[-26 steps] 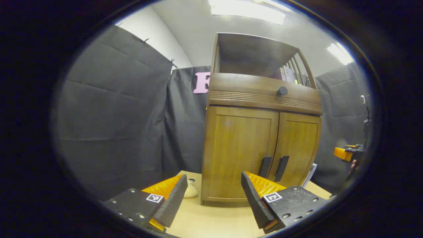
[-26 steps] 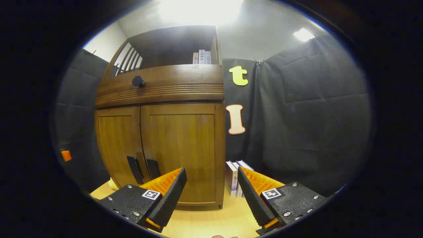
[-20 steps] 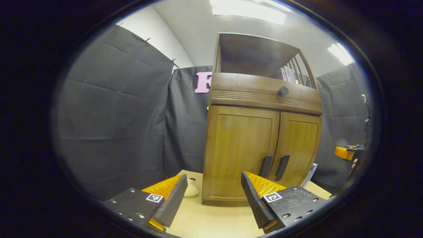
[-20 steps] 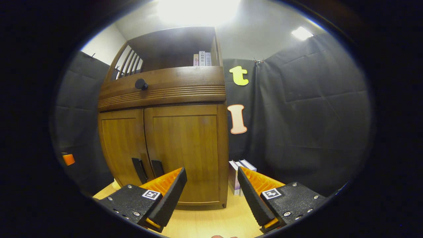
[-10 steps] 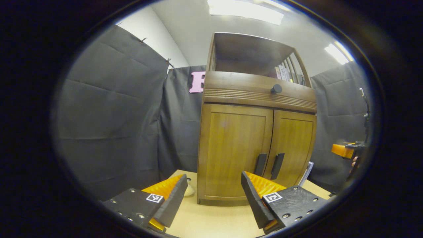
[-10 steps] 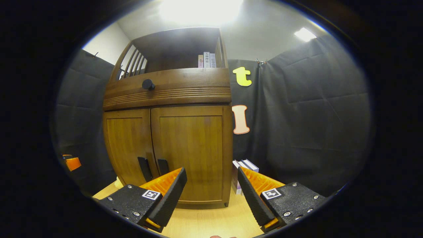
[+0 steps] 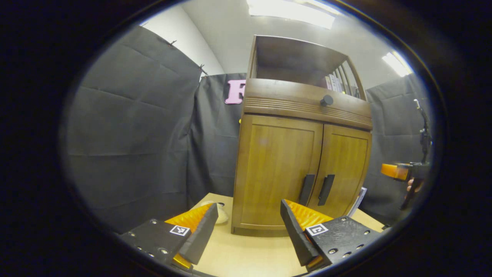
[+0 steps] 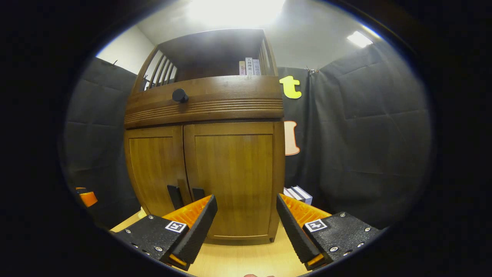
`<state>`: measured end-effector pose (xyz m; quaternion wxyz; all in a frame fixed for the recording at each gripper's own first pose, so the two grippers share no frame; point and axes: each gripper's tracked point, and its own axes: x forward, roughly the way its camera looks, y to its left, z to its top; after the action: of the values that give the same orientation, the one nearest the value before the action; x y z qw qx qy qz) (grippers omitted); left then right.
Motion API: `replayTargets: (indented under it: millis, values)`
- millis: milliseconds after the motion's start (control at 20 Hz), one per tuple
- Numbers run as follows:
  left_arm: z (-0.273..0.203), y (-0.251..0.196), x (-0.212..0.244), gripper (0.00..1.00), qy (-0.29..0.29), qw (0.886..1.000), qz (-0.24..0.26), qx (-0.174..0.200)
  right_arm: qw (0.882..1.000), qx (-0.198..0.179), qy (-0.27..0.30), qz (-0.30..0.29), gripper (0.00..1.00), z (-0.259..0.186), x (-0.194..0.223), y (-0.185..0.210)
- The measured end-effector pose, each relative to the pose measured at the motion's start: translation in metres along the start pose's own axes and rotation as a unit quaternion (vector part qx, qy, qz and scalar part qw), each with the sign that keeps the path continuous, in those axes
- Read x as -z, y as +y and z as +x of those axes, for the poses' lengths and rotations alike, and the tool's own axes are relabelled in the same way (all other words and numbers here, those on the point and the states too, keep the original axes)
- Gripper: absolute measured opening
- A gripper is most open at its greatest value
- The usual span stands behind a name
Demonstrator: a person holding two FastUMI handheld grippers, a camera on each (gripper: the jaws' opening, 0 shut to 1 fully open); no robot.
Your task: Open the right door of the double-door shoe cabinet with the right hand, and open the left door with the left hand.
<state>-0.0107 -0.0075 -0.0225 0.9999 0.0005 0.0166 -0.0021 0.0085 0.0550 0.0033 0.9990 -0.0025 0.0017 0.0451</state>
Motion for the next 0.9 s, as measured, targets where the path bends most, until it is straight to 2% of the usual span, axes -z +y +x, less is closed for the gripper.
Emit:
replayTargets:
  millis: [50,300,450,650,900]
  values:
    - [0.000,0.000,0.001,0.93,0.002,1.000,0.000,0.000,1.000,-0.005,-0.001,0.000,0.96,0.004,-0.001,0.005]
    - [-0.001,0.001,0.006,0.97,0.015,1.000,0.005,-0.009,0.999,-0.036,0.001,-0.003,0.96,0.035,-0.003,0.037]
    - [-0.001,0.001,0.010,0.97,0.024,1.000,0.010,-0.016,0.998,-0.057,0.002,-0.003,0.96,0.052,-0.002,0.059]
    - [-0.004,0.003,0.015,0.89,0.042,0.999,0.014,-0.031,0.997,-0.075,0.016,-0.003,0.96,0.078,0.009,0.082]
    - [-0.009,0.008,0.025,0.95,0.065,0.996,0.013,-0.060,0.996,-0.077,0.036,-0.005,0.96,0.107,0.036,0.101]
